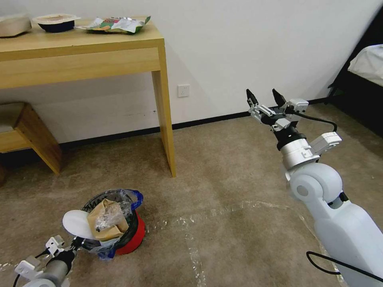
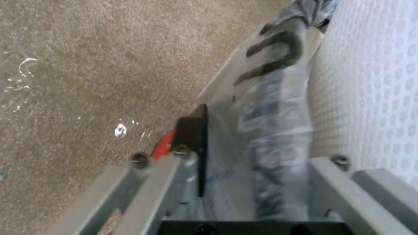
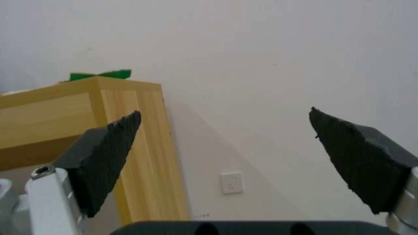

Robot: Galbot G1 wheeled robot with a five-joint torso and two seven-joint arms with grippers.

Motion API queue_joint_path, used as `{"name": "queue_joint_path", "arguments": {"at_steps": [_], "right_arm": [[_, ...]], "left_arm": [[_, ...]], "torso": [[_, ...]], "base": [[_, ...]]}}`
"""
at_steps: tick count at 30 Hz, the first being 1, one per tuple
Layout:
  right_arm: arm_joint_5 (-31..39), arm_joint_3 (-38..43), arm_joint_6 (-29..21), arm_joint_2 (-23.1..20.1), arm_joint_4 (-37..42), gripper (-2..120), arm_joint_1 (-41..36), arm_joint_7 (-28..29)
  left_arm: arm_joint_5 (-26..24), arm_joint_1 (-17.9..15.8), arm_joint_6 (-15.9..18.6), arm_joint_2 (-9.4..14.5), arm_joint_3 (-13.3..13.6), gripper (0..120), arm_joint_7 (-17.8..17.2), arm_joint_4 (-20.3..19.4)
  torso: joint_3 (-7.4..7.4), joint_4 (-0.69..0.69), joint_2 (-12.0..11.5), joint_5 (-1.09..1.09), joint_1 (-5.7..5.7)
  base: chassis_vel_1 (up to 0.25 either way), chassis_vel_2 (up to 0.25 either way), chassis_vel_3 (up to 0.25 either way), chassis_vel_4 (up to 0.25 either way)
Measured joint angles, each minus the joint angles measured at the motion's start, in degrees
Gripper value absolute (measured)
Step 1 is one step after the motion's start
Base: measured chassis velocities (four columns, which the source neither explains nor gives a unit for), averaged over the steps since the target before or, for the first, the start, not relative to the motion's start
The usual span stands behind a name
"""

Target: Pick up the trash bin and place the garbage on the floor into it.

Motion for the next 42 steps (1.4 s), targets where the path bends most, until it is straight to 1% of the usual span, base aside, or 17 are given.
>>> {"name": "queue_joint_path", "arguments": {"at_steps": [1,3,6,7,8,9,10,18,25,26,29,32,34,35,37,40,42], "right_arm": [[-0.05,-0.02,0.03,0.02,-0.06,98,0.0,-0.02],[-0.19,-0.12,0.08,0.18,-0.13,98,0.0,-0.04],[-0.24,-0.18,0.09,0.27,-0.13,98,0.0,-0.05],[-0.26,-0.24,0.09,0.36,-0.13,98,0.01,-0.05],[-0.34,-0.3,0.12,0.46,-0.14,98,0.04,-0.06],[-0.34,-0.3,0.12,0.46,-0.14,98,0.04,-0.06],[-0.36,-0.3,0.13,0.5,-0.13,98,0.04,-0.06],[-0.39,-0.31,0.14,0.53,-0.13,98,0.17,-0.08],[-0.38,-0.31,0.15,0.56,0.08,98,0.04,-0.08],[-0.38,-0.31,0.15,0.56,0.08,98,0.04,-0.08],[-0.37,-0.19,0.14,0.61,0.47,98,-0.14,-0.08],[-0.37,-0.08,0.13,0.64,0.62,98,-0.29,-0.08],[-0.38,0.15,0.12,0.71,0.97,98,-0.74,-0.08],[-0.38,0.15,0.12,0.71,0.97,98,-0.74,-0.08],[-0.39,0.31,0.12,0.73,1.45,98,-1.12,-0.08],[-0.39,0.45,0.12,0.73,1.68,98,-1.3,-0.08],[-0.38,0.79,0.12,0.73,2.13,98,-1.8,-0.11]], "left_arm": [[0.13,0.1,-0.01,0.0,0.0,34,0.04,-0.38],[0.9,0.46,-0.09,0.0,0.01,46,0.24,-1.43],[1.21,0.6,-0.16,-0.01,0.02,50,0.32,-1.79],[1.41,0.74,-0.18,-0.01,0.03,54,0.37,-2.21],[1.59,0.89,-0.2,-0.02,0.04,65,0.39,-2.8],[1.59,0.89,-0.2,-0.02,0.04,65,0.39,-2.8],[1.62,0.99,-0.2,-0.02,0.04,69,0.4,-3.16],[1.61,1.72,-0.2,-0.08,-0.01,71,0.3,-5.46],[1.47,3.51,0.12,-0.21,0.1,71,-0.2,-9.83],[1.47,3.51,0.12,-0.21,0.1,71,-0.2,-9.83],[1.29,5.68,0.69,-0.21,0.11,71,-0.72,-13.39],[1.28,6.73,0.84,-0.24,0.13,71,-0.87,-14.98],[1.28,8.58,1.21,-0.33,0.15,71,-1.39,-18.24],[1.28,8.58,1.21,-0.33,0.15,71,-1.39,-18.24],[1.37,10.44,1.68,-0.43,0.12,71,-1.98,-21.41],[1.67,11.26,1.8,-0.53,0.1,71,-2.15,-22.88],[2.76,12.89,1.94,-0.72,0.0,71,-2.24,-25.73]], "torso": [[0.0,0.0,0.0,0.0,0.0],[0.0,0.0,0.0,0.02,0.0],[0.0,0.0,0.0,0.01,0.0],[0.0,0.0,0.0,0.01,0.0],[0.0,0.0,0.0,0.02,0.0],[0.0,0.0,0.0,0.02,0.0],[0.0,0.0,0.0,0.02,0.0],[0.0,0.0,0.0,0.02,0.0],[0.0,0.0,0.0,0.02,0.0],[0.0,0.0,0.0,0.02,0.0],[0.0,0.0,0.0,0.02,0.0],[0.0,0.0,0.0,0.02,0.0],[0.0,0.0,0.0,0.02,0.0],[0.0,0.0,0.0,0.02,0.0],[0.0,0.0,0.0,0.03,0.0],[0.0,0.0,0.0,0.02,0.0],[0.0,0.0,0.0,0.02,0.0]], "base": [[0.0,0.0,0.0,0.0],[0.0,0.0,0.0,0.0],[0.0,0.0,0.0,0.0],[0.0,0.0,0.0,0.0],[0.0,0.0,0.0,0.0],[0.0,0.0,0.0,0.0],[0.0,0.0,0.0,0.0],[0.0,0.0,0.0,0.0],[0.0,0.0,0.0,0.0],[0.0,0.0,0.0,0.0],[0.0,0.0,0.0,0.0],[0.0,0.0,0.0,0.0],[0.0,0.0,0.0,0.0],[0.0,0.0,0.0,0.0],[0.0,0.0,0.0,0.0],[0.0,0.0,0.0,0.0],[0.0,0.0,0.0,0.0]]}}
